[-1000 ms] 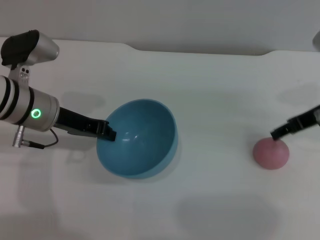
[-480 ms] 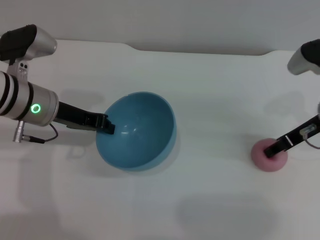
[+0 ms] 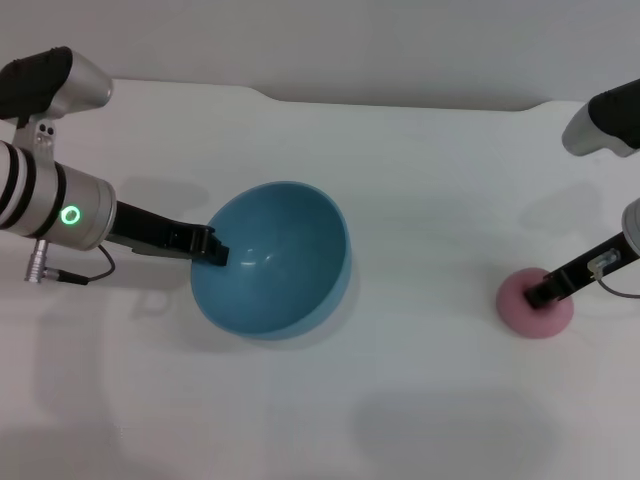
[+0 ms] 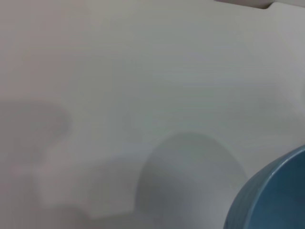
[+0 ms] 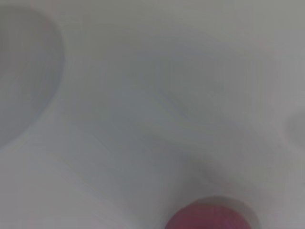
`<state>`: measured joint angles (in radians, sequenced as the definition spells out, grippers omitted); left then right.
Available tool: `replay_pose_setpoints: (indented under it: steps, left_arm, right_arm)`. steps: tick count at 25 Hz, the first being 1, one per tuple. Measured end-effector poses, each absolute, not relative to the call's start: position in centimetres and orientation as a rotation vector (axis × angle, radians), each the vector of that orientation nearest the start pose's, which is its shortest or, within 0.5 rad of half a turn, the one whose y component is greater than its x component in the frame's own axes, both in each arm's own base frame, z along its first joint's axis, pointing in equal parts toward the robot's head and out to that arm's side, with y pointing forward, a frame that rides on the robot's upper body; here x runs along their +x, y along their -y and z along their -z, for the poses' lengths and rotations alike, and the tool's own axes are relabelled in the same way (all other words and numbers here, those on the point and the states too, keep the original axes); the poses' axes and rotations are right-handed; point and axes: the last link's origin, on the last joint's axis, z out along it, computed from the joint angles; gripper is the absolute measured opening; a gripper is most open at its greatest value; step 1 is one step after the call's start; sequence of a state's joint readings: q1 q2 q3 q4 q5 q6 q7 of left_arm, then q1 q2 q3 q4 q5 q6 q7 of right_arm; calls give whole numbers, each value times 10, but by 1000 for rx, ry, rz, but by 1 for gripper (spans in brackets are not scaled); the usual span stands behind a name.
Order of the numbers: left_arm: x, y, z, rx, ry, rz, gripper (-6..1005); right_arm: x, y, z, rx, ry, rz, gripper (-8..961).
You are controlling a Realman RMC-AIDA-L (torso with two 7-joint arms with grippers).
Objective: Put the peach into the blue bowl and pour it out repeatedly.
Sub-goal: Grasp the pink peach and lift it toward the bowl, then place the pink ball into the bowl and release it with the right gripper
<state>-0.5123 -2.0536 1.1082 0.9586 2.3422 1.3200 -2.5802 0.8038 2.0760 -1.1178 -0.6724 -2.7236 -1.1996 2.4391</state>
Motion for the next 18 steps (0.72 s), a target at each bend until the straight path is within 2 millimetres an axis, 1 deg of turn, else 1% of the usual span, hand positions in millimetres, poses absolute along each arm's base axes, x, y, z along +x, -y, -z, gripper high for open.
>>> replay_pose_setpoints:
  steps: [5, 7, 8, 11, 13, 15, 18]
  left_arm:
    - [-273, -354, 2, -2292, 1623, 12, -1]
    - [-272, -355, 2, -2291, 1624, 13, -1]
    - [-271, -355, 3, -2295, 1621, 11, -1]
    - [-266, -357, 6, -2309, 1616, 3, -1]
    - [-260, -359, 12, -2324, 1615, -22, -1]
    - [-253, -361, 19, -2343, 1604, -62, -1]
    - [-240, -363, 33, -2379, 1551, -132, -1]
  right_arm:
    - [257, -390, 37, -2481, -1157, 489, 409]
    - [255, -390, 34, -2496, -1151, 430, 407]
    - [254, -392, 30, -2493, -1139, 388, 406]
    - [247, -397, 13, -2462, -1101, 266, 294]
    - [240, -401, 3, -2445, -1076, 201, 220]
    - [230, -405, -5, -2442, -1057, 130, 185]
    - [208, -408, -7, -2509, -974, 45, 150]
